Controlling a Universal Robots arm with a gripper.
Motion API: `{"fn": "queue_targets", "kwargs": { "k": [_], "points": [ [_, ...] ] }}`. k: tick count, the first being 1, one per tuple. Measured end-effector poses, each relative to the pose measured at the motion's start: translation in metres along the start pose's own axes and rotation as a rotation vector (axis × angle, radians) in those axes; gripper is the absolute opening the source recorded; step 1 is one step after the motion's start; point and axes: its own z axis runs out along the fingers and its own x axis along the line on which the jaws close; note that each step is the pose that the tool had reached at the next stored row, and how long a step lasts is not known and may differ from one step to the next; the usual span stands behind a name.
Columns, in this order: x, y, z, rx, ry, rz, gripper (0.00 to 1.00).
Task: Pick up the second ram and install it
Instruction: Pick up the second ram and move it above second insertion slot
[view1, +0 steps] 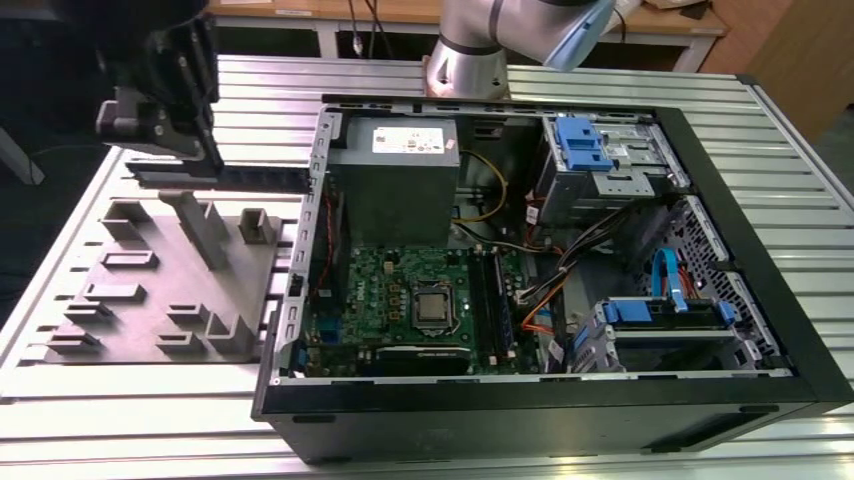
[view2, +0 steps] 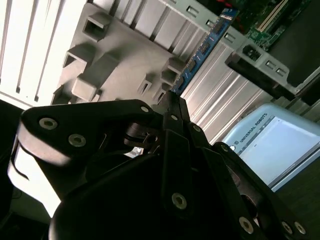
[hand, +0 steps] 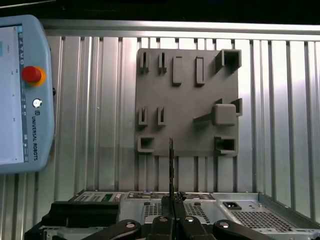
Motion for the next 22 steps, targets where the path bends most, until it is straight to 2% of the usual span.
{"fn": "queue_targets", "kwargs": {
  "k": [22],
  "points": [
    [-0.0003,-0.0691,-0.0034,-0.0088,0.0,0.0,0.08]
  ]
}}
